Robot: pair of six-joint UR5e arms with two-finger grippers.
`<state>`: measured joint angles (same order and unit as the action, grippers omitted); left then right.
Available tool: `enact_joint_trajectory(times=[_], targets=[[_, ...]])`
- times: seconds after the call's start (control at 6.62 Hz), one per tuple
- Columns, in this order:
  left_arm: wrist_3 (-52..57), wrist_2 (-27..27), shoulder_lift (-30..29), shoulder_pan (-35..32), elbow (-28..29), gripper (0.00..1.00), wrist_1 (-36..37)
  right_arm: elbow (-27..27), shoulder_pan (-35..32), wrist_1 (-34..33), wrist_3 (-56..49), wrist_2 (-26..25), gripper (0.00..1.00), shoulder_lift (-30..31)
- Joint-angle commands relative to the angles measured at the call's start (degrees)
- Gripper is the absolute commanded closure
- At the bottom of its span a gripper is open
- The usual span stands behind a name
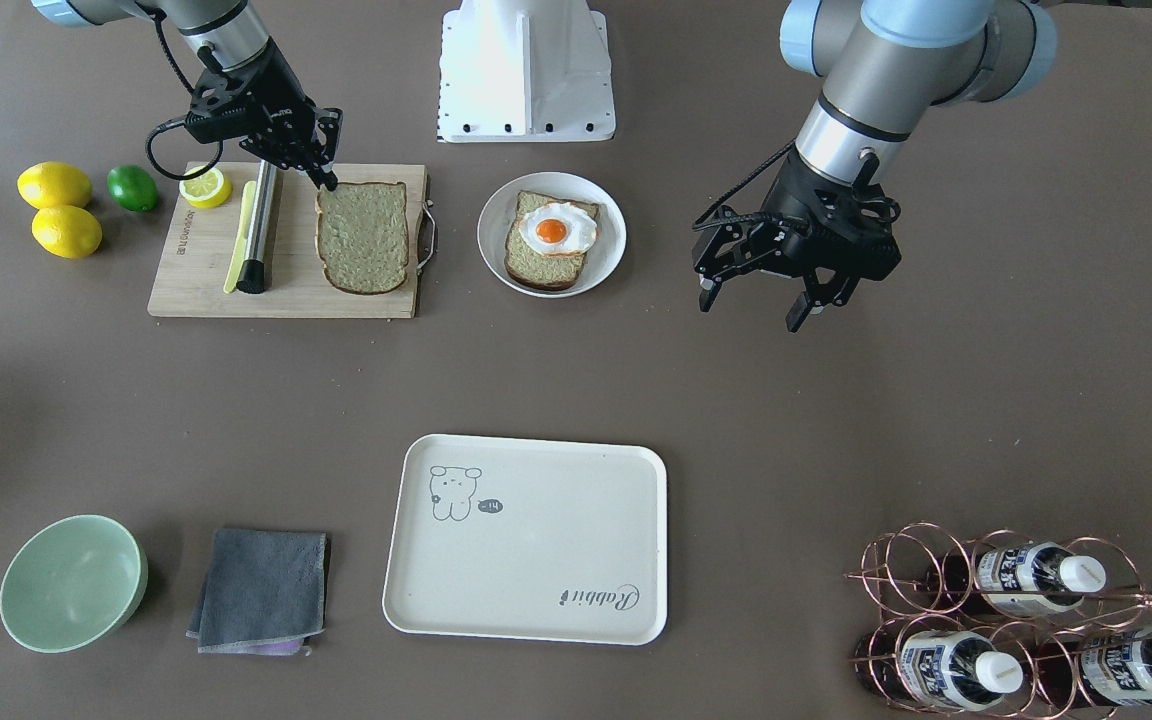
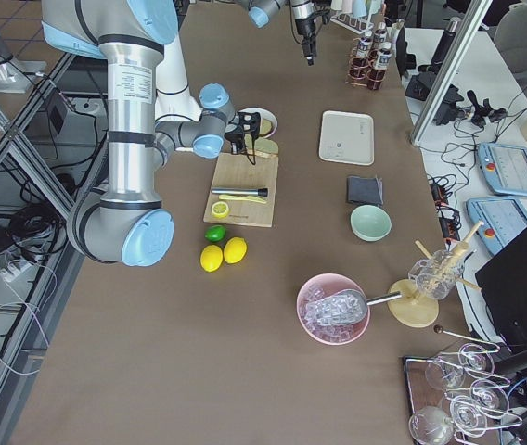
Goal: Make sandwich and place on tray
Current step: 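Grasp the bread slice on the board with the right gripper and lift it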
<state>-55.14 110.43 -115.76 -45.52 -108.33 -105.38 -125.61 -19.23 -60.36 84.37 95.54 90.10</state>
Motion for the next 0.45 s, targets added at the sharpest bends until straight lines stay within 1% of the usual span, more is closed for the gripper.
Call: enact_joint_trajectory(times=[0.0, 0.15, 0.3], targets=[[0.47, 0.13, 0.18, -0.27, -0.12, 0.02, 0.00, 0.88, -0.55, -11.61, 1.92, 0.79, 1.00, -13.54], [0.47, 0.13, 0.18, -0.45, -0.12, 0.02, 0.00, 4.02, 0.93, -15.19, 5.16, -0.52, 1.00, -19.72], [0.47, 0.13, 0.18, -0.45, -0.04, 0.02, 0.00, 6.40, 4.43, -15.22, 5.45, -5.58, 1.00, -21.87]])
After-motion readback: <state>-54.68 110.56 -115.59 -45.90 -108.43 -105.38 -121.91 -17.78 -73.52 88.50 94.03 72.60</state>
